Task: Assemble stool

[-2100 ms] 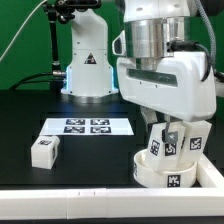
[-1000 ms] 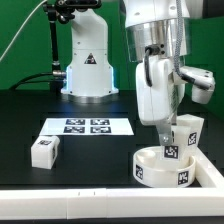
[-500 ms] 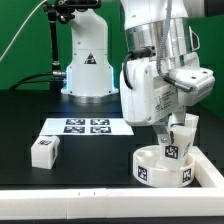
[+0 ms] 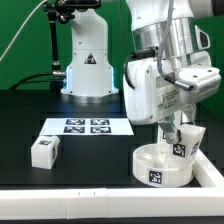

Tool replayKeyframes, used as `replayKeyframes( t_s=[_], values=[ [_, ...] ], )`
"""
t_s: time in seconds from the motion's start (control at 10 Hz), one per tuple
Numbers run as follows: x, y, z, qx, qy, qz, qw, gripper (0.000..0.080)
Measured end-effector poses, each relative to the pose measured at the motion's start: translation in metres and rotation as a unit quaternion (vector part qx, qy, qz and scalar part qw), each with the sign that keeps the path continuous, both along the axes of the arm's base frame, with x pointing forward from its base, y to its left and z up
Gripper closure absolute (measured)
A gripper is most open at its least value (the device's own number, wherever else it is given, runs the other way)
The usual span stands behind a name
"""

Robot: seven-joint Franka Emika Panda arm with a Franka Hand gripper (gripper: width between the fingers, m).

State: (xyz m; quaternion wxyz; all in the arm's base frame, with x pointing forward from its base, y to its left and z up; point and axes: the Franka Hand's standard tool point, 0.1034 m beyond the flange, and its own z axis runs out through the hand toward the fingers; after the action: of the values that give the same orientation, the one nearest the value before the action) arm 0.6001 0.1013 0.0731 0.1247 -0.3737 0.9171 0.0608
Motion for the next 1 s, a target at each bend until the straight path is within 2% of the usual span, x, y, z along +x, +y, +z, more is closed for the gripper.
replayKeyframes(
  t_s=[0.3,0.4,0.5,0.6,0.8,0.9,1.0],
  values=[
    [0.000,0.001,0.000,-0.003,-0.005,0.022,1.000,0.0455],
    [0.000,0.001,0.000,-0.003,-0.006,0.025,1.000,0.0241],
    [0.000,0.001,0.000,-0.003,-0.006,0.025,1.000,0.0241],
    [0.000,0.001,0.000,-0.005,-0.006,0.033,0.999,0.0166],
    [0.000,0.001,0.018,-0.005,-0.013,0.117,0.993,0.0155],
    [0.002,-0.004,0.028,-0.009,-0.016,0.176,0.984,0.0151],
    [0.012,-0.012,0.041,-0.008,-0.022,0.220,0.975,0.0151]
  ],
)
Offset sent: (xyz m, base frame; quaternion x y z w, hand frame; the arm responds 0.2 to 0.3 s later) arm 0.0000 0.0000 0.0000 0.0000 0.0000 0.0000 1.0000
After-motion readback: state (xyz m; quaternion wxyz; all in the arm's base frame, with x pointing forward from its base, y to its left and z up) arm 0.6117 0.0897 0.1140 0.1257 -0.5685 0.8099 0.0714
